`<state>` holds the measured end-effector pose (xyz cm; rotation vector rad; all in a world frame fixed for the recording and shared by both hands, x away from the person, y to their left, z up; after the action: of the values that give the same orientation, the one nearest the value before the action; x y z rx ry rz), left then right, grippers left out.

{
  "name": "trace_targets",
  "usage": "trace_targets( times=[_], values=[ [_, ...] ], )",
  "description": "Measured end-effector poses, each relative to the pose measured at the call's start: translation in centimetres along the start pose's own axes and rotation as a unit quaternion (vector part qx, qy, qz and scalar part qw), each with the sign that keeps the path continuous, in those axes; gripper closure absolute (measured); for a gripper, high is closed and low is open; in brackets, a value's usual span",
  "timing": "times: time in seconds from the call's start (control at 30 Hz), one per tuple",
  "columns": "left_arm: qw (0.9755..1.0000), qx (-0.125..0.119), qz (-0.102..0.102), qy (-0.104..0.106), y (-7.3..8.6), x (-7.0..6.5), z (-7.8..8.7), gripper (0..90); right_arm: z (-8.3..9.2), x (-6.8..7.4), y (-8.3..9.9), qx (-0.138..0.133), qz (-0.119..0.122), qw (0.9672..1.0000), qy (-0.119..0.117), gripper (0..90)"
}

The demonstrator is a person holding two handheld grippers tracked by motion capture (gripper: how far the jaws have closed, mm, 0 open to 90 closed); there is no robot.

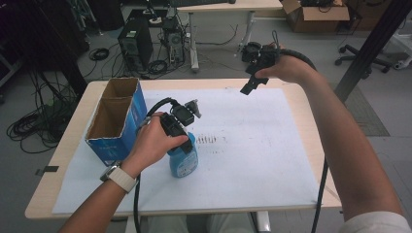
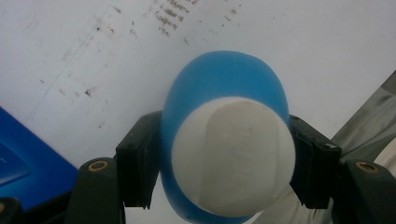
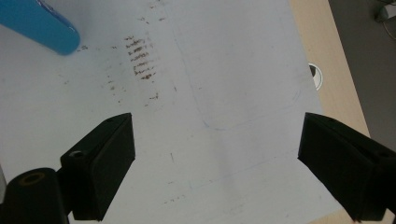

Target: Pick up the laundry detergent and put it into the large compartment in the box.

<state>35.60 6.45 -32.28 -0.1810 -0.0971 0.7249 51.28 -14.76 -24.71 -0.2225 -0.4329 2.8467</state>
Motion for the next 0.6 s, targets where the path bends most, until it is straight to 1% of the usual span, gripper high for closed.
trace_targets(
  times=[0.1,0.17,0.2,0.33,0.43,0.5,0.6],
  values=[
    [1.0,0.001,-0.003,0.0,0.0,0.0,0.0,36.3,0.0,0.0,0.0,0.0,-0.001,1.0,0.001,10.9],
    [1.0,0.0,-0.001,0.001,0.0,0.0,0.0,36.4,0.0,0.0,0.0,0.0,0.0,1.0,0.001,10.9],
    [1.0,0.0,-0.004,0.001,0.0,0.1,0.0,36.5,0.0,0.0,0.0,-0.002,0.002,1.0,0.001,10.9],
    [1.0,-0.001,-0.003,0.002,0.0,0.1,0.1,36.8,0.1,0.0,0.1,-0.001,0.001,1.0,0.001,10.9],
    [1.0,0.0,0.006,0.006,0.1,0.2,0.4,36.9,0.1,0.0,0.1,0.0,-0.001,1.0,0.001,10.9],
    [0.9999,-0.002,0.008,0.009,0.1,0.2,0.6,37.0,0.1,0.0,0.2,-0.002,0.001,1.0,0.002,10.9],
    [0.9998,-0.006,0.012,0.012,0.1,0.2,1.5,37.0,0.1,0.0,0.2,0.001,-0.001,1.0,0.001,10.9]
  ],
)
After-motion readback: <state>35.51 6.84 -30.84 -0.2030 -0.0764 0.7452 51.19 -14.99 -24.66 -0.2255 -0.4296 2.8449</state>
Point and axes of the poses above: each handheld gripper's, and its own axes: z roughly backward along the jaws, y roughly out of its underside, x roughly to its left, the point moved 5 cm from there along -z, roughly forward along the jaws, and after that the axes turned 1 degree about x, right-handed, at the moved point
